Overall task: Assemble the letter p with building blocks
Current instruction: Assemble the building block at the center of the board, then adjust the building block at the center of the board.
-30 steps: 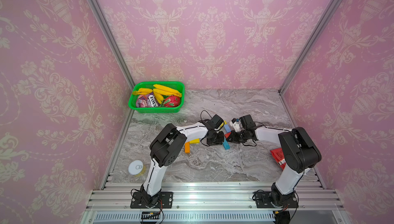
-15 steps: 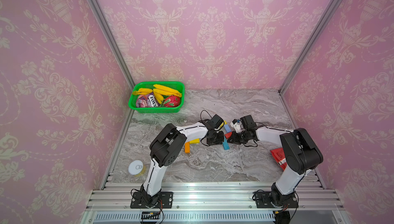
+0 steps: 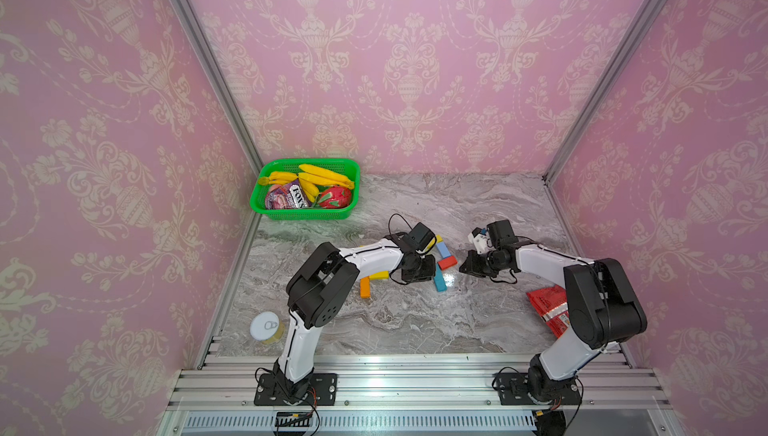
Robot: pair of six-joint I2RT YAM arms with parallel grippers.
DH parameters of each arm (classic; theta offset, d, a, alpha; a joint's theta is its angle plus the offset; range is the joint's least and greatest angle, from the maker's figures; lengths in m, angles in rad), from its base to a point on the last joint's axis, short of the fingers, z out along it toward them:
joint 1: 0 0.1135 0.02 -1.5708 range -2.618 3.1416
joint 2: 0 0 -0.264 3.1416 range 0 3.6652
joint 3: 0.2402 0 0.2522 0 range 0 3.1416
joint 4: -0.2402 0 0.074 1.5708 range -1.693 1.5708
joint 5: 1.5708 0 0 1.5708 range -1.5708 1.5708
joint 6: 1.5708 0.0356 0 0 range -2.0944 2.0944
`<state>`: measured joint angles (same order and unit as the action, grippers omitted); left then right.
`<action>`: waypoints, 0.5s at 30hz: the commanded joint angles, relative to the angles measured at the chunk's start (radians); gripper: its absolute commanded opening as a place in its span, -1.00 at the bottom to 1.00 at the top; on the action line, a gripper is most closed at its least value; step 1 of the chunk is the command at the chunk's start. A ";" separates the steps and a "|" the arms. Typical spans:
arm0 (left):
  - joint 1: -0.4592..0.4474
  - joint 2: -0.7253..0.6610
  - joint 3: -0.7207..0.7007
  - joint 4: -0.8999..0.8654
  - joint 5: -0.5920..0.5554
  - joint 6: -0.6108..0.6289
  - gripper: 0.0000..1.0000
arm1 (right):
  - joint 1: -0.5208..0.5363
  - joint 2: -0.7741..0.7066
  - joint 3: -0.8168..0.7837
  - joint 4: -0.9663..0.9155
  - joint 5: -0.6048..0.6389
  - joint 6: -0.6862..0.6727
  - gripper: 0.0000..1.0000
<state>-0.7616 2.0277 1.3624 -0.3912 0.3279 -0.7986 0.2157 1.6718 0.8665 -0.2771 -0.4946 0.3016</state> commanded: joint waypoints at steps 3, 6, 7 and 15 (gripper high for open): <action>-0.012 -0.047 -0.023 -0.038 0.014 0.033 -1.00 | 0.000 0.038 0.002 0.020 -0.029 -0.001 -0.82; -0.016 -0.050 -0.031 -0.045 0.017 0.034 -1.00 | 0.000 0.056 -0.003 0.034 -0.027 0.002 -0.82; -0.016 -0.053 -0.032 -0.050 0.017 0.036 -1.00 | 0.000 0.062 -0.003 0.041 -0.033 0.003 -0.82; -0.019 -0.051 -0.030 -0.064 0.029 0.043 -1.00 | 0.002 0.088 -0.009 0.098 -0.082 0.028 -0.82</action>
<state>-0.7704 2.0022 1.3407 -0.4202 0.3355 -0.7803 0.2146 1.7355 0.8661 -0.2066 -0.5468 0.3141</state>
